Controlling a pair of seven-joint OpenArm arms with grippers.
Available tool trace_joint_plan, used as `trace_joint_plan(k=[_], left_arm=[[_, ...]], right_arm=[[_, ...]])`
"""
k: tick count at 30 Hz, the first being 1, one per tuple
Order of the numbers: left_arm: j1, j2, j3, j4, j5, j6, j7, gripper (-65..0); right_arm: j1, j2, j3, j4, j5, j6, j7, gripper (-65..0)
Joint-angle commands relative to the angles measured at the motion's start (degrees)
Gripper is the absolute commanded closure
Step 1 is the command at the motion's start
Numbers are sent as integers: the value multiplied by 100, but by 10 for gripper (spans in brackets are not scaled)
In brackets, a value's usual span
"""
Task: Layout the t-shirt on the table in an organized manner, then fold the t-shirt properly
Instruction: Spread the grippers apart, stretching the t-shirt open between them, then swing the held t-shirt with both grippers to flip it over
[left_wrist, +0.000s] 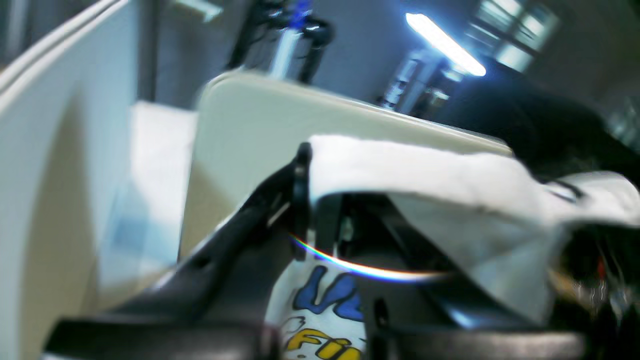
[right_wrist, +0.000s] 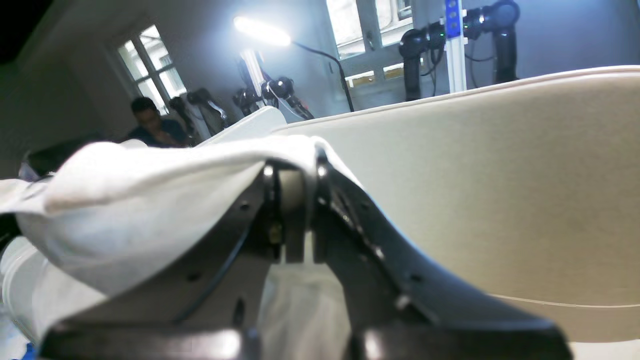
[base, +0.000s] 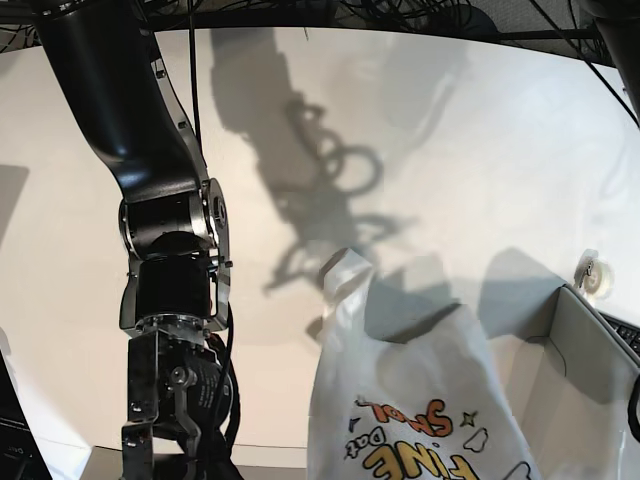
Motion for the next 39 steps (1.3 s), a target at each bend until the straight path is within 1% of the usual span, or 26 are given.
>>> trace_joint_plan(k=[1,2,4,6,7,8,10,12,15,19,20,22,24,28,30,32,35,39], left_arm=[[-175,-115,72,-18,-34,-95,-134,0],[-175,-124,168,-62,-34,-201,-134,0],[-175,-124,353,-220,-17,-544,-125,0],[-175,-124,415,-440,9,-860,-37,0],[-175,-124,397,-545,9,-931,60,0],[-175,-124,406,-660,18,-975,130,0],[-175,-124,423,-932,18,-1150,271,0],[-175,-124,423,-1081,18,-1282,271,0],[-175,-124,388,-1143,18,-1265,262,0],[-175,-133,379,-1152,18,-1256,235,0],[-175,-142,379,-1152,18,-1256,235,0],[-175,-274,371,-1152,18,-1256,227,0],[-175,-318,362,-1152,18,-1256,200,0],[-175,-335,362,-1336,9,-1256,156,0],[-175,-344,362,-1468,1,-1256,156,0],[-175,-423,362,-1627,-8,-1256,148,0],[-175,-449,362,-1767,-8,-1247,139,0],[-175,-485,362,-1794,-8,-1247,139,0]], right_arm=[[313,-20,25,80,121,4,242,0],[322,-20,25,80,201,4,251,0],[322,-20,8,80,491,4,268,0],[304,-20,-247,106,930,-14,409,0],[287,-20,-414,159,1150,-102,506,0],[287,-20,-608,255,1379,-269,629,0],[269,-20,-1117,625,1695,-805,884,0],[287,-20,-1539,1029,1713,-1165,980,0],[295,-20,-1865,1521,1739,-1499,980,0],[304,-20,-1926,1855,1757,-1719,998,0],[313,-20,-1926,1899,1801,-1772,998,0],[322,-20,-1926,1926,2117,-1877,1007,0],[392,-20,-1926,1935,2434,-1913,1077,0],[436,-20,-1926,1961,3234,-1913,1438,0],[506,-20,-1926,1961,3506,-1913,1517,0],[603,-20,-1944,1908,3655,-1913,1534,0],[761,-20,-2067,1794,3972,-1913,1543,0],[764,-20,-2454,1759,4218,-1913,1543,0]])
